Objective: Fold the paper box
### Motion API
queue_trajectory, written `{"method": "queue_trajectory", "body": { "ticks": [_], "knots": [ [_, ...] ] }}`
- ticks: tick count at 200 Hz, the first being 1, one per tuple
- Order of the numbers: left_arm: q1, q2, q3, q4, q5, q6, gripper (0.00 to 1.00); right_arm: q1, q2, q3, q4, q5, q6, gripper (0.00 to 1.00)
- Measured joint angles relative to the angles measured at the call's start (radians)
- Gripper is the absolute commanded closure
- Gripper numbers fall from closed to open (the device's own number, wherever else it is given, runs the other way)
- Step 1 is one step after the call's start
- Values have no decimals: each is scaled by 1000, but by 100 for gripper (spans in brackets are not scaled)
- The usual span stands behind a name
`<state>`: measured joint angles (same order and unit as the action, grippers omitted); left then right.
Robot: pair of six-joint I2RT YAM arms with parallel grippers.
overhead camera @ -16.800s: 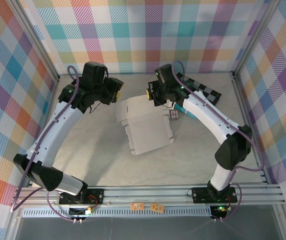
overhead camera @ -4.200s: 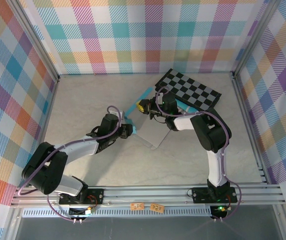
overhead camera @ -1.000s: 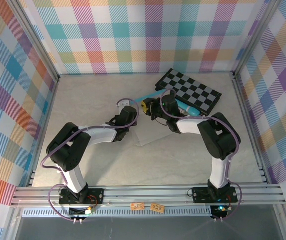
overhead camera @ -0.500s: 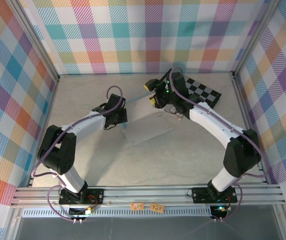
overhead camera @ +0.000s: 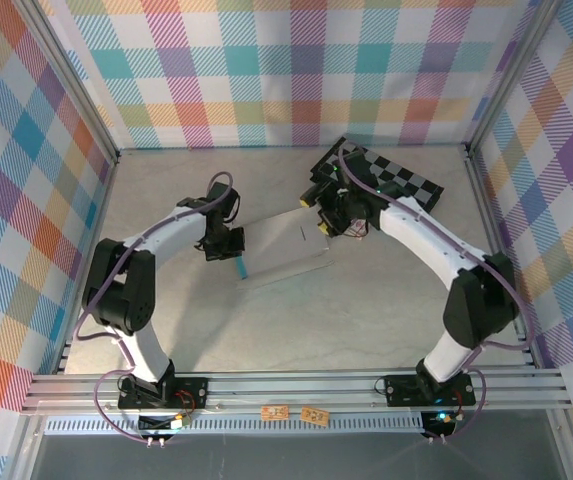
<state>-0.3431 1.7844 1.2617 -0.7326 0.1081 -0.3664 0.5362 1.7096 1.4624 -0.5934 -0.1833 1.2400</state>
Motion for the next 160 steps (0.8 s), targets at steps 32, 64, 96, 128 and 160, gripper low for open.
{"method": "queue_trajectory", "body": {
  "ticks": [32, 64, 96, 128, 160],
  "knots": [
    [5, 38, 19, 0, 5, 3, 100, 15, 131, 76, -58, -40, -53, 55],
    [4, 97, 48, 0, 7, 2, 100, 35, 284, 233, -113, -79, -110, 68],
    [4, 144, 93, -29, 7, 2, 100, 43, 409, 383, -187, -87, -164, 75],
    [2, 171, 130, -66, 8, 3, 100, 40, 496, 456, -266, -87, -217, 78],
    [-3, 184, 151, -85, 7, 3, 100, 28, 550, 460, -326, -92, -263, 79]
  ]
}}
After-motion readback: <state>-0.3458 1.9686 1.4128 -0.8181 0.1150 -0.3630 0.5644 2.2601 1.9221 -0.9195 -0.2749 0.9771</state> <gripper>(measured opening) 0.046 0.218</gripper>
